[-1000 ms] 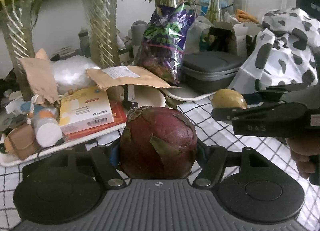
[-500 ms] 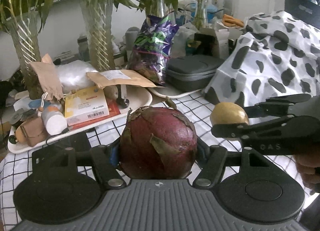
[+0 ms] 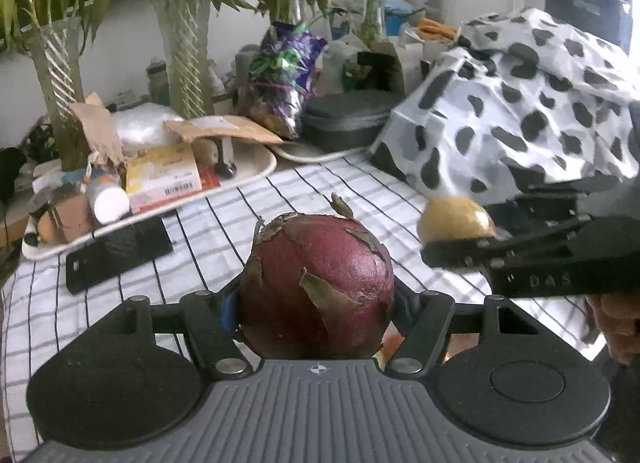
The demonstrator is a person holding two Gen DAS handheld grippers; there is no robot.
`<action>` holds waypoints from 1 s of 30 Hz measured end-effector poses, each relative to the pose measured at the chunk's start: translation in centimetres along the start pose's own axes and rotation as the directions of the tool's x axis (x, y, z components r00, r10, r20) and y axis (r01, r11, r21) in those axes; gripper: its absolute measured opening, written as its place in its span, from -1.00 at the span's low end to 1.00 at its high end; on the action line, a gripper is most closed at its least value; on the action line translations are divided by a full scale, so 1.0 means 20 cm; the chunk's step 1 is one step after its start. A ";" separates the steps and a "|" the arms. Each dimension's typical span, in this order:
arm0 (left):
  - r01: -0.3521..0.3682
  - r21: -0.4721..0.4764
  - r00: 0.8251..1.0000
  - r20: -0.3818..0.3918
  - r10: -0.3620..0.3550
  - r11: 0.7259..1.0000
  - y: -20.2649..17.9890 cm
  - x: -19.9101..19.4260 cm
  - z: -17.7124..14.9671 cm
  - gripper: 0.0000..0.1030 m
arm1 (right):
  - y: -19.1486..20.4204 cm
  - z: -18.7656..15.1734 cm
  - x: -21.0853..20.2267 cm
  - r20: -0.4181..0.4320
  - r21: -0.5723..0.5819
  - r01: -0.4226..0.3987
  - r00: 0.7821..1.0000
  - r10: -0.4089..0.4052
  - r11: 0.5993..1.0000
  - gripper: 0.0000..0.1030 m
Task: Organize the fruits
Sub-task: 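Carry the dragon fruit and passion fruit over the plate and lower them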
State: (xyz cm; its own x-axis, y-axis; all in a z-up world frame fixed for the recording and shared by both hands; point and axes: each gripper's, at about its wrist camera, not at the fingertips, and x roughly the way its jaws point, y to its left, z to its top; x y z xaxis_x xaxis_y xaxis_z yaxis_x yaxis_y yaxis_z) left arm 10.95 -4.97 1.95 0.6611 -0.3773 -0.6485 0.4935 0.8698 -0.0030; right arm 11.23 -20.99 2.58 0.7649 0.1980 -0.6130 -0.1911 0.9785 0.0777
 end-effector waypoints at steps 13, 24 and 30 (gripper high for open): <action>0.097 -0.023 0.981 -0.165 -0.099 0.995 -0.13 0.03 -0.19 0.31 | 0.04 -0.08 -0.12 -0.005 0.016 0.003 1.000 -0.003 1.000 0.10; 0.120 -0.014 0.962 -0.247 -0.120 0.993 -0.17 0.11 -0.23 0.62 | 0.05 -0.12 -0.14 -0.018 0.005 0.002 1.000 -0.002 1.000 0.10; 0.120 -0.082 0.966 -0.220 -0.135 0.989 -0.12 0.06 -0.19 0.63 | 0.03 -0.13 -0.16 -0.017 0.037 0.006 1.000 -0.005 0.999 0.10</action>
State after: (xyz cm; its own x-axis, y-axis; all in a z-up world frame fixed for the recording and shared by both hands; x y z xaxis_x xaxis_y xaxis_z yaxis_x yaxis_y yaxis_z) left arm 8.43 -6.22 -1.81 0.4476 -0.4124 -0.7935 0.5214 0.8412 -0.1431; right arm 7.07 -21.24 2.57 0.7550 0.1921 -0.6269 -0.1636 0.9811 0.1036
